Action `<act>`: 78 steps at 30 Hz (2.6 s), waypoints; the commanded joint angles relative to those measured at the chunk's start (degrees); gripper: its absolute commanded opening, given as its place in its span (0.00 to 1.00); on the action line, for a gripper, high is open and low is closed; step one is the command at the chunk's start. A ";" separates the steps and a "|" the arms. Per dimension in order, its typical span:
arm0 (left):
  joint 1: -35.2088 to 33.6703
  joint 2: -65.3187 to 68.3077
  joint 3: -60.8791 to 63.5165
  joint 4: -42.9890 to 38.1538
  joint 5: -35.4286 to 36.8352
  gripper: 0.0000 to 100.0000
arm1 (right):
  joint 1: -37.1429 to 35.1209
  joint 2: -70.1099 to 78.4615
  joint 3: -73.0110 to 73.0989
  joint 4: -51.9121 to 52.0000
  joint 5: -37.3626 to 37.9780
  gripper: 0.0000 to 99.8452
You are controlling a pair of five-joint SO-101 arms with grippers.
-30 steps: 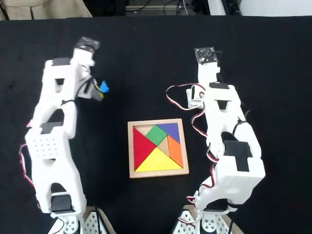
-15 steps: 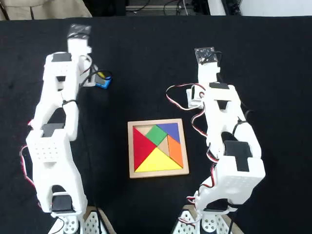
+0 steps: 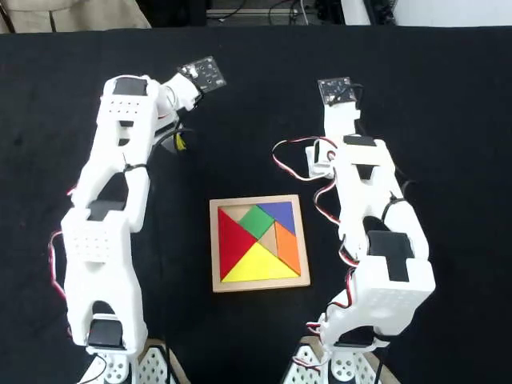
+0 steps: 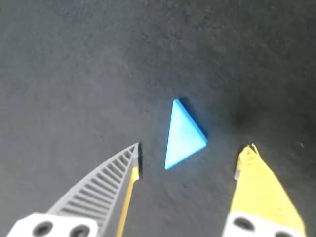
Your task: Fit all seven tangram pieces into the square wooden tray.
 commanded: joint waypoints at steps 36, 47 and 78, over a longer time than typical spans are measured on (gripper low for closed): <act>-1.10 26.02 -31.96 17.93 -0.44 0.10 | 0.18 -0.31 -3.21 -0.97 0.62 0.01; 0.22 25.49 -43.74 32.35 -0.62 0.04 | 0.18 -0.31 -3.21 -0.97 0.62 0.01; 2.42 41.41 -63.08 18.99 33.05 0.03 | 0.18 -0.31 -3.21 -0.97 0.70 0.01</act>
